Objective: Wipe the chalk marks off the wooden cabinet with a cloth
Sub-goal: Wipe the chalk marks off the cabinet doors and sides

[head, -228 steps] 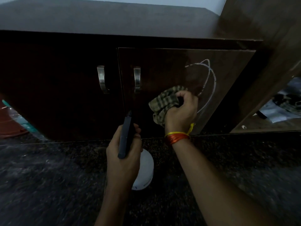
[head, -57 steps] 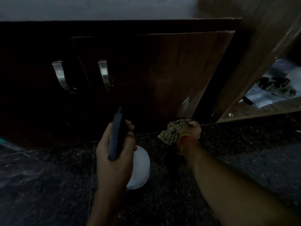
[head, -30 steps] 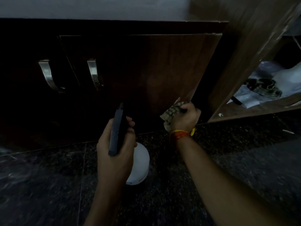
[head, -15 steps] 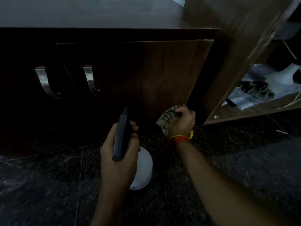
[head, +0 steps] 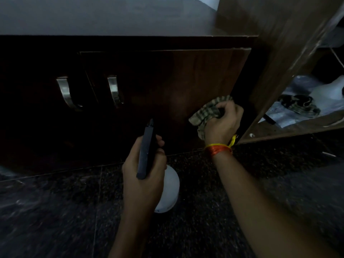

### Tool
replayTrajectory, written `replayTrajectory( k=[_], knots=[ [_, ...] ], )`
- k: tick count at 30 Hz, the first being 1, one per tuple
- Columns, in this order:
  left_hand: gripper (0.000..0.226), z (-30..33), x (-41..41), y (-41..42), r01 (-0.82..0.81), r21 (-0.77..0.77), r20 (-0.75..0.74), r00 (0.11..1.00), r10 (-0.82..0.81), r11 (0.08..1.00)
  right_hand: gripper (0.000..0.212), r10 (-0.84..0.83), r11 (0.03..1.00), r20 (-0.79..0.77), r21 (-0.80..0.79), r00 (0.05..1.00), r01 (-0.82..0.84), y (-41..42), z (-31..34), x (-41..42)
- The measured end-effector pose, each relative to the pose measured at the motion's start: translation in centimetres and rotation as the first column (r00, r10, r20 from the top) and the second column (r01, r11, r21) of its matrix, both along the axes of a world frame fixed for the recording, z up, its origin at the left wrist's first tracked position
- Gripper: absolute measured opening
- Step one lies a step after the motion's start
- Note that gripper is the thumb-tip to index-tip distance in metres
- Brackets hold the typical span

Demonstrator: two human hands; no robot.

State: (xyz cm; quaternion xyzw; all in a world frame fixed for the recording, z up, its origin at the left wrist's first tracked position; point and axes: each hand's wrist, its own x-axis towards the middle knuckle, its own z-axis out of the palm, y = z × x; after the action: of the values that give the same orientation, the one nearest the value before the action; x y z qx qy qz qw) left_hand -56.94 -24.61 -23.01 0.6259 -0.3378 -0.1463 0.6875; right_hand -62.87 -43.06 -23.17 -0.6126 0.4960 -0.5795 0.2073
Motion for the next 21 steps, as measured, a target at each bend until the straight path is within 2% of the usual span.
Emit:
replayTrajectory(
  k=[3,5,9,13,17,21],
  knots=[
    [0.021,0.3,0.3,0.2,-0.016,0.036,-0.033,0.999,0.017,0.999,0.035,0.041,0.999,-0.104,0.038,0.994,-0.037,0.6,-1.8,-0.1],
    [0.016,0.4,0.5,0.4,-0.027,0.057,-0.028,0.999,0.029,0.998,0.034,0.025,0.999,-0.085,0.023,0.996,-0.023,0.8,-1.0,0.4],
    [0.013,0.6,0.8,0.5,-0.023,0.055,-0.028,0.999,0.025,0.998,0.037,0.055,0.991,0.003,-0.124,0.999,-0.054,1.5,3.4,2.0],
    [0.011,0.8,1.3,0.5,-0.041,0.034,-0.012,0.999,0.042,0.999,0.039,0.101,0.965,-0.060,-0.237,0.993,-0.112,2.4,6.2,3.1],
    [0.015,0.9,1.6,1.0,-0.048,0.049,0.013,0.999,0.047,0.998,0.044,0.165,0.956,-0.236,-0.201,0.958,-0.214,3.9,2.9,3.5],
    [0.018,1.1,1.6,1.5,-0.056,0.059,0.017,0.998,0.055,0.997,0.045,0.283,0.933,-0.471,-0.066,0.835,-0.353,5.5,-1.3,3.8]
  ],
)
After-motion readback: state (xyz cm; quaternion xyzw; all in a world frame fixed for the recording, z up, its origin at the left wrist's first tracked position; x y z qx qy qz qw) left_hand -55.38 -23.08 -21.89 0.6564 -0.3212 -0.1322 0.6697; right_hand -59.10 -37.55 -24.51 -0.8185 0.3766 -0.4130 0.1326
